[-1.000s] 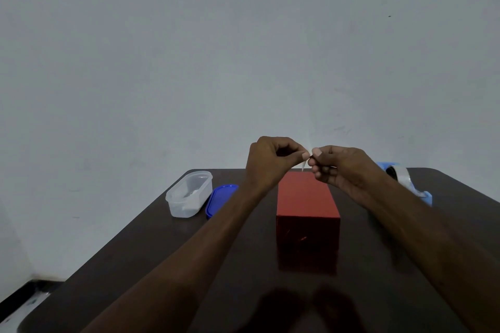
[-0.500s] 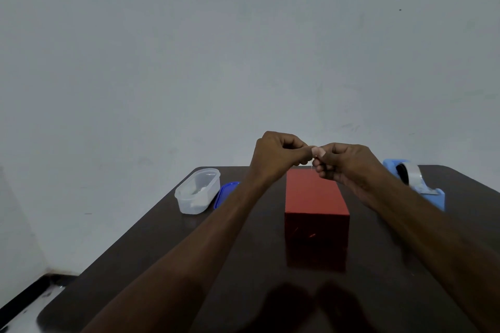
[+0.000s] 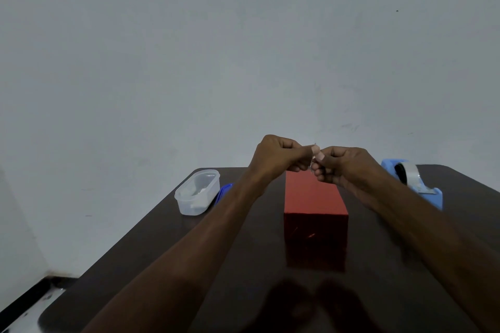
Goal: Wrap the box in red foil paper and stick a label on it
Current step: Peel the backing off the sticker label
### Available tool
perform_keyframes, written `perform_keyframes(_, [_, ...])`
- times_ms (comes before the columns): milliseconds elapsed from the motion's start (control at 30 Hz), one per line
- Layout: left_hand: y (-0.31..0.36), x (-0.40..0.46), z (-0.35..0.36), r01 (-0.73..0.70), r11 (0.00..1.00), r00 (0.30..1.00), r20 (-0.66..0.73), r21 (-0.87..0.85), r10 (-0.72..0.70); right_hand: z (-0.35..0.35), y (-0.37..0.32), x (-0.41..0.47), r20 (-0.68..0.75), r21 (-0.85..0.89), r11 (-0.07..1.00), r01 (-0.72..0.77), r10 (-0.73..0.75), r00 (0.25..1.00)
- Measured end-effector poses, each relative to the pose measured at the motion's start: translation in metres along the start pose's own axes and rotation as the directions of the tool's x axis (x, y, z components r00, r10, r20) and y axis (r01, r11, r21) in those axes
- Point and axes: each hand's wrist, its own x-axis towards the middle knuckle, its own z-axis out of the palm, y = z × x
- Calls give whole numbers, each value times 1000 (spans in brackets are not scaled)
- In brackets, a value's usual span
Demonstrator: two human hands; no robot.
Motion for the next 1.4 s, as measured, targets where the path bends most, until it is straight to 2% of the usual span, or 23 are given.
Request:
perform_keyframes(133, [2, 0, 1, 36, 999, 999, 17, -10, -36, -1, 1, 1, 10, -4, 1000, 2, -2, 1000])
perform_keyframes(533, [-12, -2, 0, 69, 982, 994, 91, -178, -54, -5, -2, -2, 35, 6, 999, -32, 32, 999])
perform_keyframes(1100, [-22, -6, 12, -32, 981, 998, -57, -191, 22, 5, -11, -6, -43, -4, 994, -113, 113, 993])
perform_keyframes(1400, [-22, -6, 8, -30, 985, 998, -61, -172, 20, 4, -9, -7, -57, -29, 997, -69, 67, 996])
